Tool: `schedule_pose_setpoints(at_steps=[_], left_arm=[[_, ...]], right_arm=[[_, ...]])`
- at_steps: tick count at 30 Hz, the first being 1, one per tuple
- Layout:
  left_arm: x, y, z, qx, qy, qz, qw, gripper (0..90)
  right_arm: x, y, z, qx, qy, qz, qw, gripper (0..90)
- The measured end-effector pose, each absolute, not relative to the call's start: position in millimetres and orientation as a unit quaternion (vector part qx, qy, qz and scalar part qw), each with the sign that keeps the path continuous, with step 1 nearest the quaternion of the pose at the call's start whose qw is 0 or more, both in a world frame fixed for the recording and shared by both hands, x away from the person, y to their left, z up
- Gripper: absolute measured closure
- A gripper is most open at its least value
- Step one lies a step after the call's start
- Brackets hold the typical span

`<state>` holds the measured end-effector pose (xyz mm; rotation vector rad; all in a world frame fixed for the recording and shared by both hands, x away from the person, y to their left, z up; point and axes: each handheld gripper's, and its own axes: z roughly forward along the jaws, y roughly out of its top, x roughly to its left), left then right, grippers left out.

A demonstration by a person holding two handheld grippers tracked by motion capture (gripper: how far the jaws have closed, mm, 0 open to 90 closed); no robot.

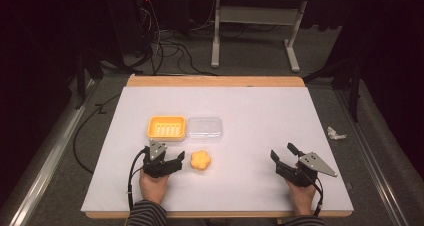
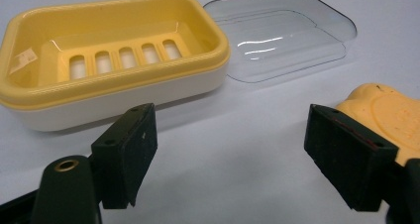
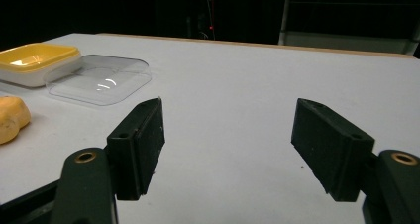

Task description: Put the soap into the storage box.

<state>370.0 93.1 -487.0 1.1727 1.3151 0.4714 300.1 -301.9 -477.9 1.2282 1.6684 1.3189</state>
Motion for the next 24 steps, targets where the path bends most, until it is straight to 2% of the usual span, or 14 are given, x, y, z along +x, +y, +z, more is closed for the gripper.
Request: schedule_pose_setpoints(at_steps=[24], left_arm=[[370.0,92.1,-486.6,0.507,0.568,0.208,0.614,19.7]], right_arm=[[302.3,-301.3,-477.8,0.48,0.641,0.499,0.333,29.5]])
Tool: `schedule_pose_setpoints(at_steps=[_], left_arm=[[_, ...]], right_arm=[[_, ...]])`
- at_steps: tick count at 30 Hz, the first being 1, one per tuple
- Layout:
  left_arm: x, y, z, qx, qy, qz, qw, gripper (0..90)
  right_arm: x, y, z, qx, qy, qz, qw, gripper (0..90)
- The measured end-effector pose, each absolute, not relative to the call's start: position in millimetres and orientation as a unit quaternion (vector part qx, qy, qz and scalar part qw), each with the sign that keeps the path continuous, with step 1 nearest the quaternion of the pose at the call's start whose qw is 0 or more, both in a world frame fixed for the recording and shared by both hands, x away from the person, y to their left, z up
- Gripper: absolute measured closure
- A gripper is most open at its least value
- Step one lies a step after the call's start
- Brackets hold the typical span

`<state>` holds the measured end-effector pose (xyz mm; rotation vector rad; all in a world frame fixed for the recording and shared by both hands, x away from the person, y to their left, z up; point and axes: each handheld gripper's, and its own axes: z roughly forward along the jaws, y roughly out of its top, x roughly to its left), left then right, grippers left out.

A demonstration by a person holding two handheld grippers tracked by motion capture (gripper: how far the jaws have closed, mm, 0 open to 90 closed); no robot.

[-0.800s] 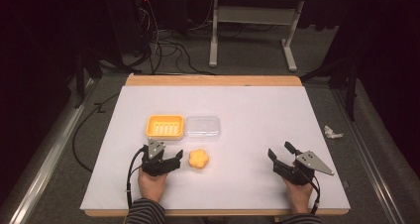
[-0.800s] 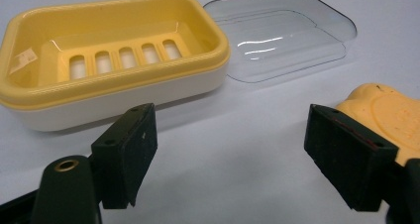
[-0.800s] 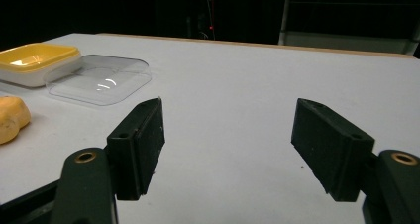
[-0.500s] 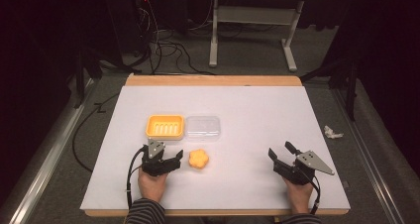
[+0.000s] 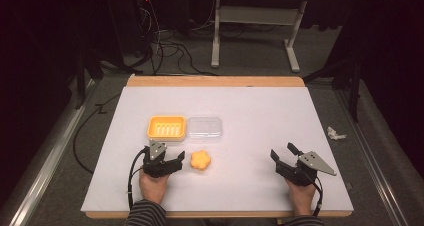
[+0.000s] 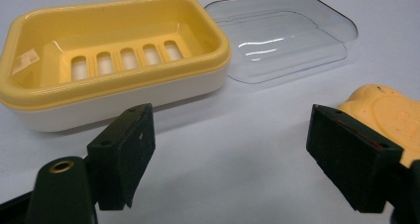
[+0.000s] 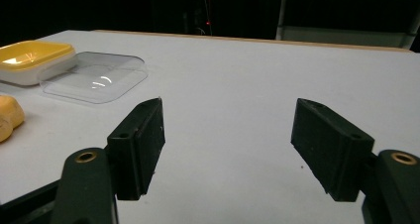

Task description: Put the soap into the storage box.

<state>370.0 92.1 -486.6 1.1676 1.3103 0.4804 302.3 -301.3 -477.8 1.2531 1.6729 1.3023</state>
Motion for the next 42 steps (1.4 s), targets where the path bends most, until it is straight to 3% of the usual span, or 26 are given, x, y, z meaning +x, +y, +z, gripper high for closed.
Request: schedule_pose_setpoints(at_steps=[24,42], left_arm=[[363.5,76.3,-464.4,0.526,0.54,0.185,0.63,17.7],[354.4,48.0,-452.4,0.58,0.507,0.158,0.618,10.3]], right_arm=[[304.3,-299.5,-477.6,0.482,0.648,0.49,0.33,30.9],[304.7,-299.5,-477.6,0.481,0.65,0.487,0.329,31.0]])
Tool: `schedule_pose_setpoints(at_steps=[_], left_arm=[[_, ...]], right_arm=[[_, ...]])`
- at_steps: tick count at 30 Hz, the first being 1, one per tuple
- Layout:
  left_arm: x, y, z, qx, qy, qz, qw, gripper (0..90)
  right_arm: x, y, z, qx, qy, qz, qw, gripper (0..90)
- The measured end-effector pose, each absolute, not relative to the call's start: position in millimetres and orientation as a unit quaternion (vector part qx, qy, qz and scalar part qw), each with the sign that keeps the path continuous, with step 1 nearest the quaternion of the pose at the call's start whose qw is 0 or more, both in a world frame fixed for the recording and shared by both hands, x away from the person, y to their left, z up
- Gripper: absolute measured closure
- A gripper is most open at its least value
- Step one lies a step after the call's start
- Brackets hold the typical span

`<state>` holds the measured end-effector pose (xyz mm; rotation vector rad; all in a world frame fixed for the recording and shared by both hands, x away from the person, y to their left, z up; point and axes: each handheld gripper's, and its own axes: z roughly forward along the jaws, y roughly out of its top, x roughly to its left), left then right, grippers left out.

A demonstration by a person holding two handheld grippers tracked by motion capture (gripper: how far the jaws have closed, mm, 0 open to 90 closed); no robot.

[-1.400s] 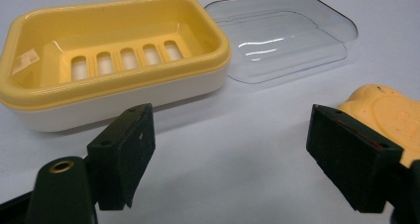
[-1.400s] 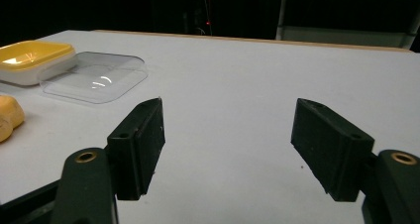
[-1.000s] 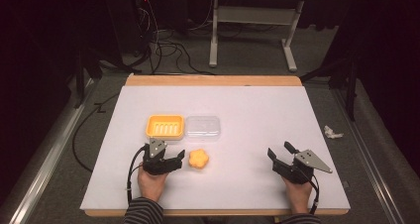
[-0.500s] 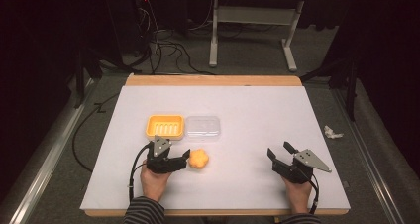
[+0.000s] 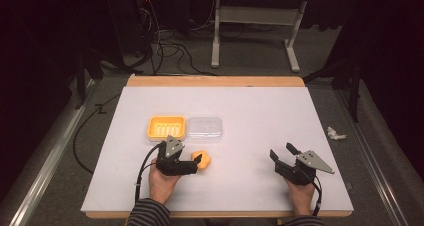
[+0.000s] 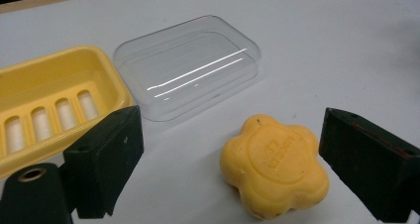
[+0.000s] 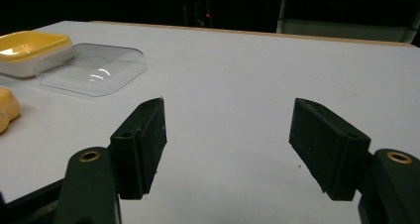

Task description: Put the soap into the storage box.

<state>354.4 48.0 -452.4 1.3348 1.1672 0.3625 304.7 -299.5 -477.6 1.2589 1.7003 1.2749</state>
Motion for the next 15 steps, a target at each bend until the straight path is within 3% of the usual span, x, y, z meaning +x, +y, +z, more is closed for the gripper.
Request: schedule_pose_setpoints(at_steps=[15], left_arm=[[354.9,28.6,-462.9,0.623,0.502,0.148,0.581,7.8]], right_arm=[[304.7,-299.6,-477.6,0.482,0.65,0.488,0.329,31.0]])
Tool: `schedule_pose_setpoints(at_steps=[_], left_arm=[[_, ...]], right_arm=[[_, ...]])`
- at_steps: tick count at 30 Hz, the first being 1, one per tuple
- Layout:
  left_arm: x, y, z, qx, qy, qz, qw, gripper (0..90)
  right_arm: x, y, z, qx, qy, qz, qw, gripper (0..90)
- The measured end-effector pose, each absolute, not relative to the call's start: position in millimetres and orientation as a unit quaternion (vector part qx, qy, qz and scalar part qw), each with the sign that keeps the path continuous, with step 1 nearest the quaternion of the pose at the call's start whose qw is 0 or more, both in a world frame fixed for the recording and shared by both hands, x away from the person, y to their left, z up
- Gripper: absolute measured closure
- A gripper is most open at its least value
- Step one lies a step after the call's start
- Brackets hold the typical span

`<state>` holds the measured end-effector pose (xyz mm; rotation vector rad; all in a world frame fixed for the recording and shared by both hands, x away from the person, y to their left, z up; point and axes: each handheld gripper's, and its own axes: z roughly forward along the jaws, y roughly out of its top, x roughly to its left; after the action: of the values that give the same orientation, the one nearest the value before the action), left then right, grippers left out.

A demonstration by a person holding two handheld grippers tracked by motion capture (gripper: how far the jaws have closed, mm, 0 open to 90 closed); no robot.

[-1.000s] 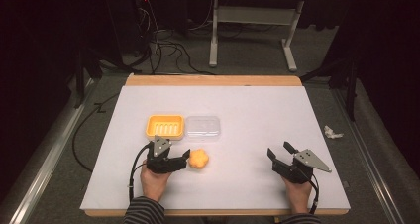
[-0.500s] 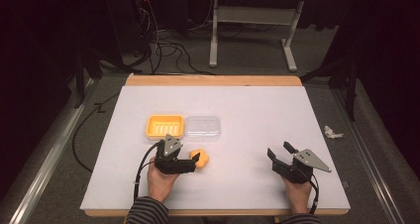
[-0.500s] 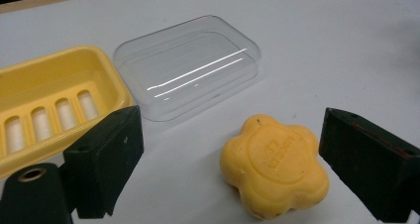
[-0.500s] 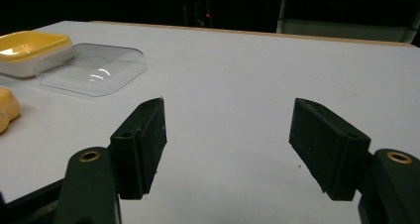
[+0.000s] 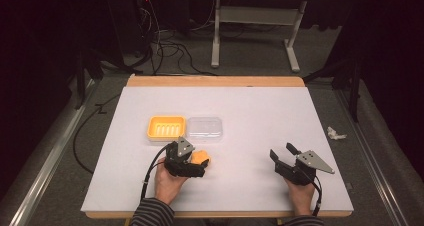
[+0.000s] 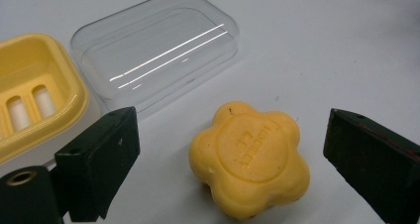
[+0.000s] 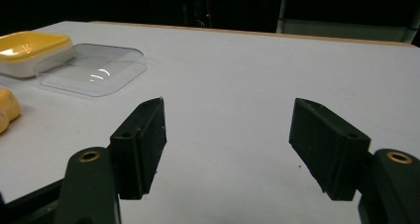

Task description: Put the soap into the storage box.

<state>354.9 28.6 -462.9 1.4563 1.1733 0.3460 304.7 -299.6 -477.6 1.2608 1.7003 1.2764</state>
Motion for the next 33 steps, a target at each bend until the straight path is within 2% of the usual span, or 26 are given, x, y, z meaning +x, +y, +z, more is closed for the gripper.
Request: schedule_pose_setpoints(at_steps=[18,33], left_arm=[[359.3,18.2,-478.7,0.644,0.508,0.156,0.55,9.1],[362.6,8.6,-491.5,0.651,0.513,0.159,0.536,16.6]], right_arm=[[304.8,-299.5,-477.6,0.481,0.65,0.487,0.329,30.9],[305.0,-299.7,-477.6,0.48,0.65,0.487,0.33,30.7]])
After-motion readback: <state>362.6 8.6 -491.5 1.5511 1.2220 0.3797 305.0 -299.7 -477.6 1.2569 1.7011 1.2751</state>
